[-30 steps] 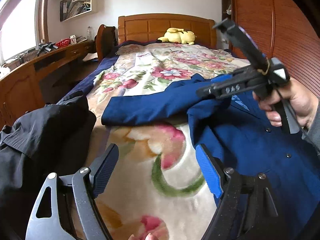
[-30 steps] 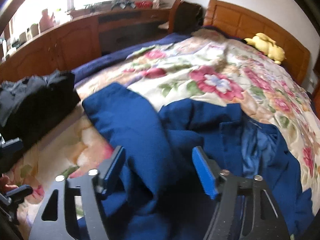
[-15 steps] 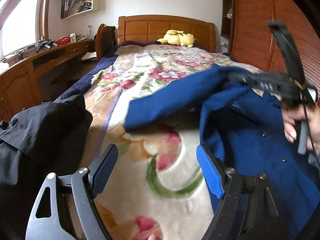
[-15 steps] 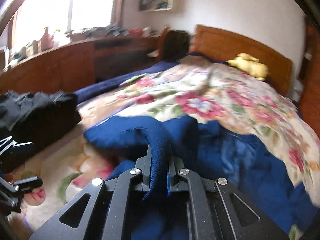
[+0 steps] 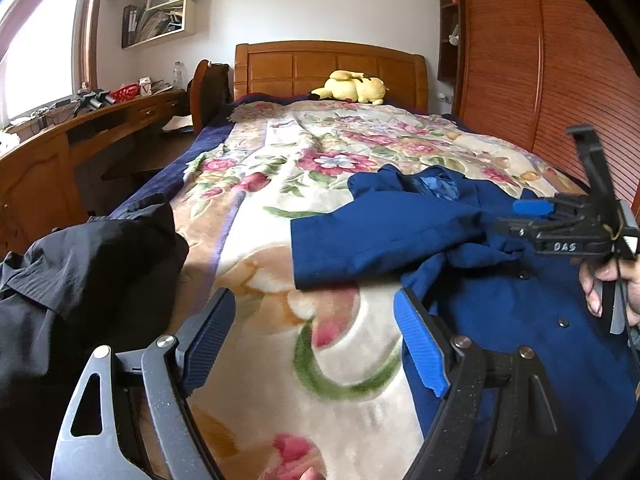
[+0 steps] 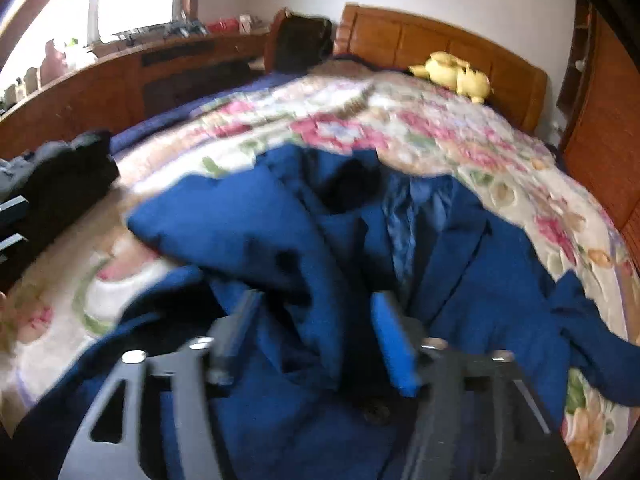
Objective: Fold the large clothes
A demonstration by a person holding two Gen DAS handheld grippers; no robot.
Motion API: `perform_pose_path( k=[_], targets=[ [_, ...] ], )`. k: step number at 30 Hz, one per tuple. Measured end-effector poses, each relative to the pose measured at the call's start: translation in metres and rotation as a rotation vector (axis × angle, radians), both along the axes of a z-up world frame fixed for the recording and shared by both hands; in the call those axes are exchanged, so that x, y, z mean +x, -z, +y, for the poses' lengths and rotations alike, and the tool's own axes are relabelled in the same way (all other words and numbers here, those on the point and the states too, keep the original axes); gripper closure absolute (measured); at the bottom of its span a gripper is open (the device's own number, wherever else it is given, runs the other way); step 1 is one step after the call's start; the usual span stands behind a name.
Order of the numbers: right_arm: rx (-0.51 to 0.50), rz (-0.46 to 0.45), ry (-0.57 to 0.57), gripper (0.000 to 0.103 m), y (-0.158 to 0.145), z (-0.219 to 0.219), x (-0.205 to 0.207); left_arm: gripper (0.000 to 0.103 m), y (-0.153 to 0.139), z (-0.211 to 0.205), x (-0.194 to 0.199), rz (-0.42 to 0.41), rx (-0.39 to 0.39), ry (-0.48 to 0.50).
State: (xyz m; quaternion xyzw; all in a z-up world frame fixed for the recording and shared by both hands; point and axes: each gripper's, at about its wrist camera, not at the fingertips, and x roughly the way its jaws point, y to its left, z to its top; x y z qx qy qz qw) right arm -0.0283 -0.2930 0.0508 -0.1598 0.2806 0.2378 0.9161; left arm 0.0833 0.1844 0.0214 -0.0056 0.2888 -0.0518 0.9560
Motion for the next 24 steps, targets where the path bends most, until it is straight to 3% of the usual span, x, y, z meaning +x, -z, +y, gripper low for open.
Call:
perform_pose_path(
  k=[9, 17, 24],
  targets=[
    [-0.034, 0.025, -0.158, 0.034, 0.004, 0.043, 0.003, 0.02, -0.001, 0.008, -0.001, -0.006, -0.008, -0.015],
    [-0.06, 0.122, -0.219, 0.034, 0.034, 0.09, 0.053, 0.02, 0.004, 0.008, 0.003, 0.007, 0.005, -0.022],
    [-0.109, 0.192, -0.295, 0.034, 0.059, 0.124, 0.063, 0.02, 0.005, 0.011, 0.005, 0.012, 0.007, -0.025]
  ],
)
